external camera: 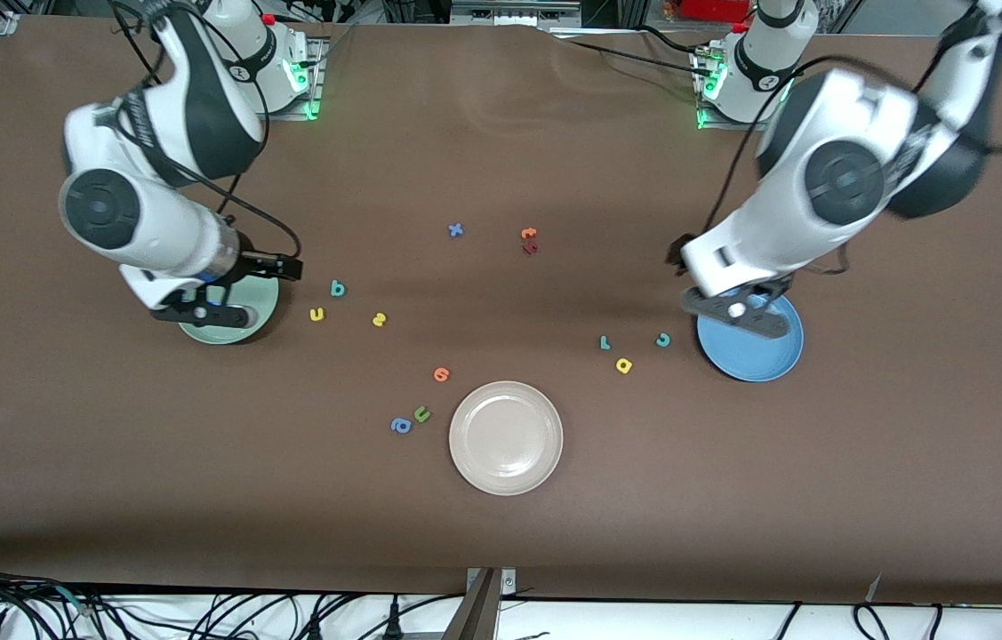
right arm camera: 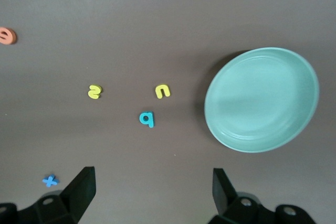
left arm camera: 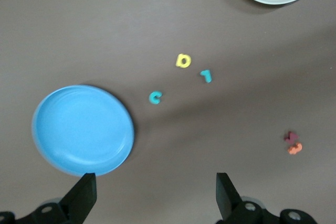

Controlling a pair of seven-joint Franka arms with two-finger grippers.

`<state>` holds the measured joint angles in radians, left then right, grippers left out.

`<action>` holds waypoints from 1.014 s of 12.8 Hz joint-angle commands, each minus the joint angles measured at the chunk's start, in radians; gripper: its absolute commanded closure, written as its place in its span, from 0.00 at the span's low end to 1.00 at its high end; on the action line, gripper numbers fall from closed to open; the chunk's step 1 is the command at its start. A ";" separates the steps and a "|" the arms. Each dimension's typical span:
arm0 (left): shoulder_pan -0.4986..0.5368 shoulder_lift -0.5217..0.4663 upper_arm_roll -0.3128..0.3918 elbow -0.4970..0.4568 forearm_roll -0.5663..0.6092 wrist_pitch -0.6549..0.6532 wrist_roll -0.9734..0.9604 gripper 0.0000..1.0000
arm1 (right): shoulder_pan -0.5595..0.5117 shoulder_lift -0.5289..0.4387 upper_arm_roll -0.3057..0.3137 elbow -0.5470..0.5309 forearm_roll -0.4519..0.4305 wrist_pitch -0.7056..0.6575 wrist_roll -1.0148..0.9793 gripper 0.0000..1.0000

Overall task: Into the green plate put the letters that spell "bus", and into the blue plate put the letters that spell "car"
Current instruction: 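Reach the right gripper to teal q while the left gripper reaches yellow D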

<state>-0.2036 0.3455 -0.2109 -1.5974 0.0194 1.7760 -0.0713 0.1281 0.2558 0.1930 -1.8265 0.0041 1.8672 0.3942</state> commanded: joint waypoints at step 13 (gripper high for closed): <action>0.004 0.389 0.007 0.079 0.036 0.428 0.240 0.47 | -0.007 0.140 0.042 -0.359 0.011 0.530 0.043 0.24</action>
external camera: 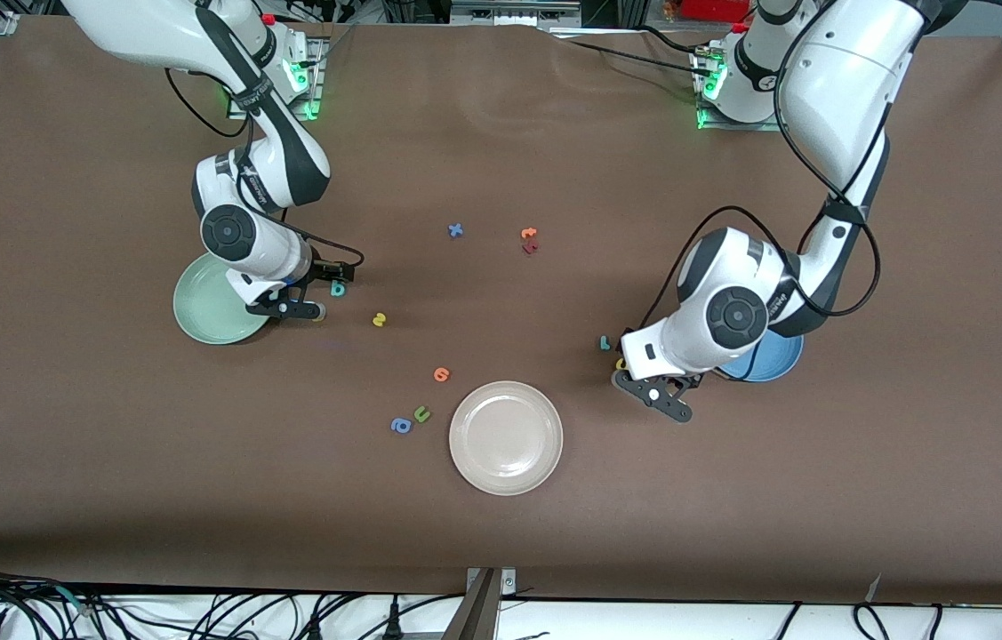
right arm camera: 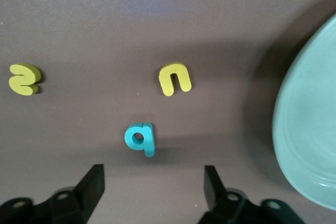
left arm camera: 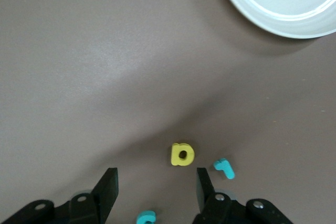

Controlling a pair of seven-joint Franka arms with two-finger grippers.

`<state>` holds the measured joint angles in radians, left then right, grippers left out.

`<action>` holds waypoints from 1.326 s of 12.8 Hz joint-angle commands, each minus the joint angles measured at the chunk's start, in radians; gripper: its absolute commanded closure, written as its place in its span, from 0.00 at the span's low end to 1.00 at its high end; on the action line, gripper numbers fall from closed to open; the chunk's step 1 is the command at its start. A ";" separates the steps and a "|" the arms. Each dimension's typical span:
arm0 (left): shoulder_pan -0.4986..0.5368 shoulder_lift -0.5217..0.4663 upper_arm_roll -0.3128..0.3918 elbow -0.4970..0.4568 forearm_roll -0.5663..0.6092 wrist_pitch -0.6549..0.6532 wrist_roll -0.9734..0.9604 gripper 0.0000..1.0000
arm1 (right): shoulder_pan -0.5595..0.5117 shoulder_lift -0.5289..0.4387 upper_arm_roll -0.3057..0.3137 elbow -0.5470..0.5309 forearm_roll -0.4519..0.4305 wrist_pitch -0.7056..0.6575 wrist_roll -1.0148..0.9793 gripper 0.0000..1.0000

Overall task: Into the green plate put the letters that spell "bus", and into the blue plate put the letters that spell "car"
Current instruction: 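Grasp the teal q with the right gripper while the left gripper grasps D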

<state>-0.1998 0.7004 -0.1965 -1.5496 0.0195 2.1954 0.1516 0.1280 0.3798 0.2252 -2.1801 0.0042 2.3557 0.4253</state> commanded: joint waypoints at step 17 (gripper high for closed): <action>-0.041 0.103 -0.006 -0.026 0.074 0.098 0.000 0.47 | -0.010 0.080 0.023 0.000 0.011 0.122 -0.005 0.58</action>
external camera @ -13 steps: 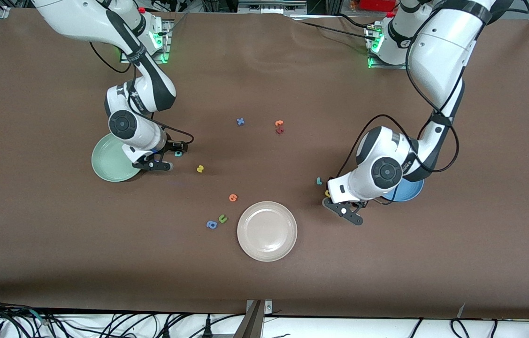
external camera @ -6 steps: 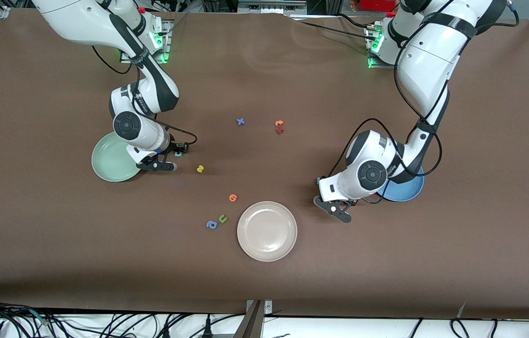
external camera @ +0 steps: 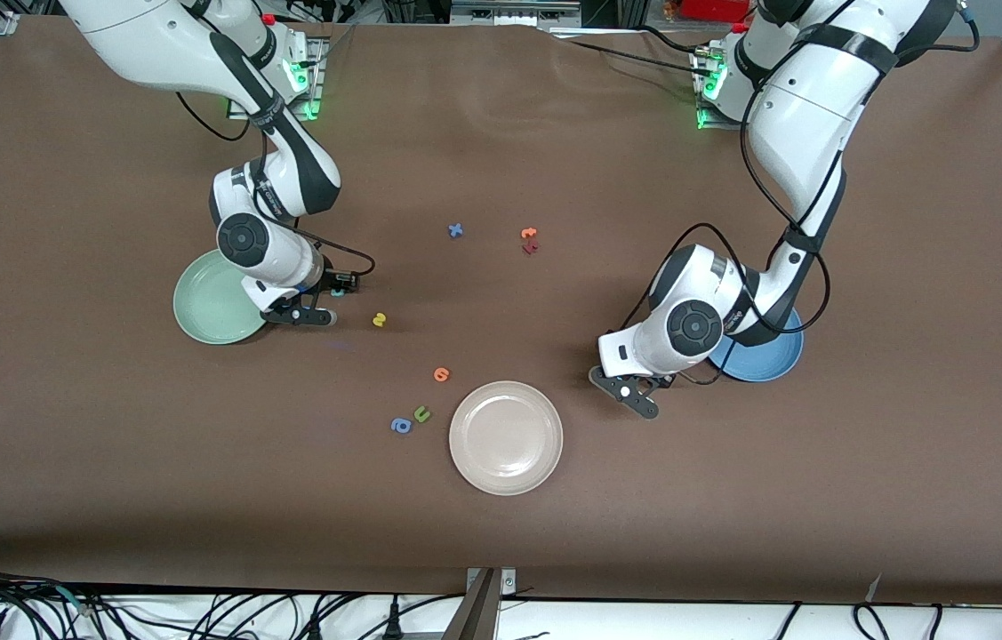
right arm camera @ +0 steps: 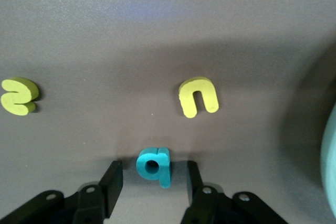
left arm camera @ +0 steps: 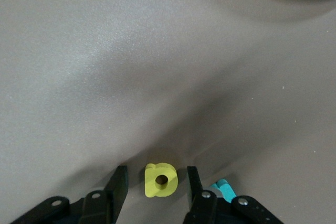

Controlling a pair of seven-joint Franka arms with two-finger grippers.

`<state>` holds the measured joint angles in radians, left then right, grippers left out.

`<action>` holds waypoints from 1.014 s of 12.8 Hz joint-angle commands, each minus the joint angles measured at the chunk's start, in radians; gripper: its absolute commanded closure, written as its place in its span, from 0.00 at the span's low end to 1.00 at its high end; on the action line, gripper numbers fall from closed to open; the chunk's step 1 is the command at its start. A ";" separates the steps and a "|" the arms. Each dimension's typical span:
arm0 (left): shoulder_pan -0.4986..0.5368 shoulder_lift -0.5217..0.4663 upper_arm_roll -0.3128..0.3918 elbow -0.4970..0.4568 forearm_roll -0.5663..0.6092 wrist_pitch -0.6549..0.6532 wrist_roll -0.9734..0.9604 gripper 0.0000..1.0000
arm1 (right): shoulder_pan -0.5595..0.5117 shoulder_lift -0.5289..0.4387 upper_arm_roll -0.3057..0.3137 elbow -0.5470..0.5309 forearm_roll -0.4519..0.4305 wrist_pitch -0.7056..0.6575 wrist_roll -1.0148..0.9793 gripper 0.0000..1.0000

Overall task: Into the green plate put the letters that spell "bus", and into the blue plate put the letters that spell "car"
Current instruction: 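Grasp the teal q with the right gripper while the left gripper grasps D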

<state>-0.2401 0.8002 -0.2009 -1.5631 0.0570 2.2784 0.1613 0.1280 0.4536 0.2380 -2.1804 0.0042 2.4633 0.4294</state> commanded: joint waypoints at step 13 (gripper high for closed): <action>0.031 -0.051 -0.002 -0.009 0.038 -0.062 0.012 0.88 | -0.011 -0.147 -0.124 0.171 0.007 -0.424 -0.105 0.91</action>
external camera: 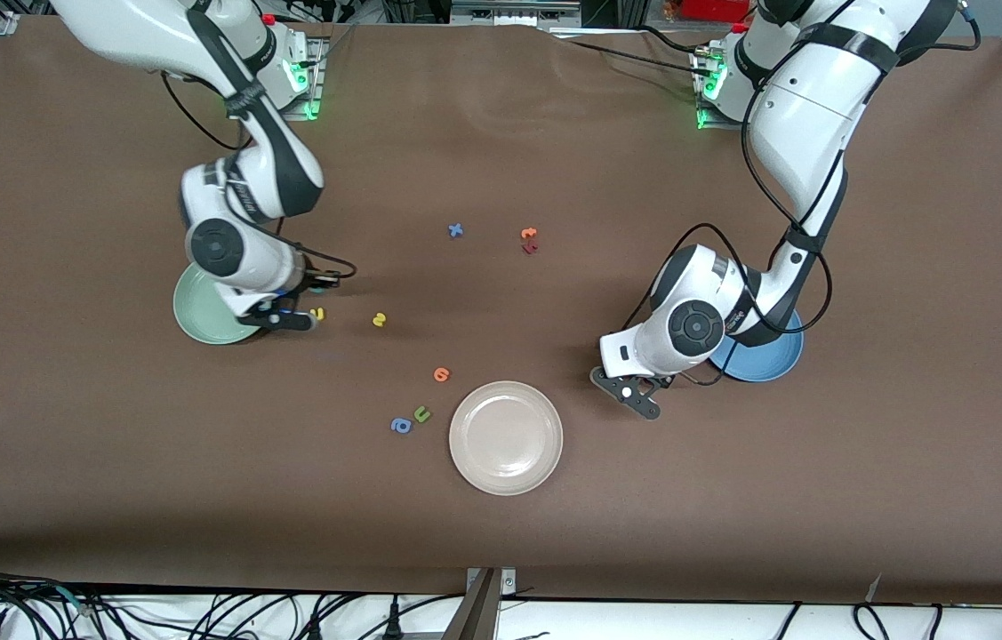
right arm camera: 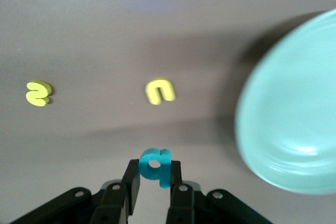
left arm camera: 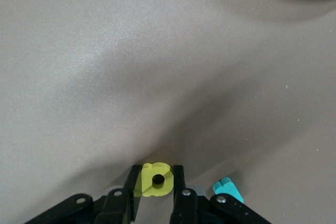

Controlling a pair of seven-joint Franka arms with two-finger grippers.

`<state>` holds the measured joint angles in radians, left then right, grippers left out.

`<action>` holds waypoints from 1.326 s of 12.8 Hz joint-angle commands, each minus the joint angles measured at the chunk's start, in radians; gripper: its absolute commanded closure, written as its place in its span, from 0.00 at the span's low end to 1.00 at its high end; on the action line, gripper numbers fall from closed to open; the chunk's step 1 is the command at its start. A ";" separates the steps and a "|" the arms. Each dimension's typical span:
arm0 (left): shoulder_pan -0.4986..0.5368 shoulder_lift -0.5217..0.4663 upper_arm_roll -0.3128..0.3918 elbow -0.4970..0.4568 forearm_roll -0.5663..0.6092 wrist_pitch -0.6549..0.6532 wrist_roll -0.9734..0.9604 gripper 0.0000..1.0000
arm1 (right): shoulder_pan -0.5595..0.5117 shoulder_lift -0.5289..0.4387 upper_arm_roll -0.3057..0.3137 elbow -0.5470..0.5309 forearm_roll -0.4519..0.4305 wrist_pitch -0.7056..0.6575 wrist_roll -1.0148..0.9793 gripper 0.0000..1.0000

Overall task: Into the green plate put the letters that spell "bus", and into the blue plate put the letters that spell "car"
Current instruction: 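Place the q on the green plate while the left gripper places D on blue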

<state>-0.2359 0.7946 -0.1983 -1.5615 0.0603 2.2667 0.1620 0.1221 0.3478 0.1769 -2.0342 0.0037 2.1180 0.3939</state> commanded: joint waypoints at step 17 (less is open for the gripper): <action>0.149 -0.164 -0.052 -0.034 0.032 -0.377 -0.059 0.00 | -0.058 0.074 -0.350 0.008 0.013 -0.056 -0.526 0.01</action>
<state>-0.0200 0.6350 -0.2484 -1.5732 0.0602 1.8453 0.1898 0.0658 0.4584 -0.1812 -2.0244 0.0038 2.0773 -0.1280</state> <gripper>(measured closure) 0.000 0.441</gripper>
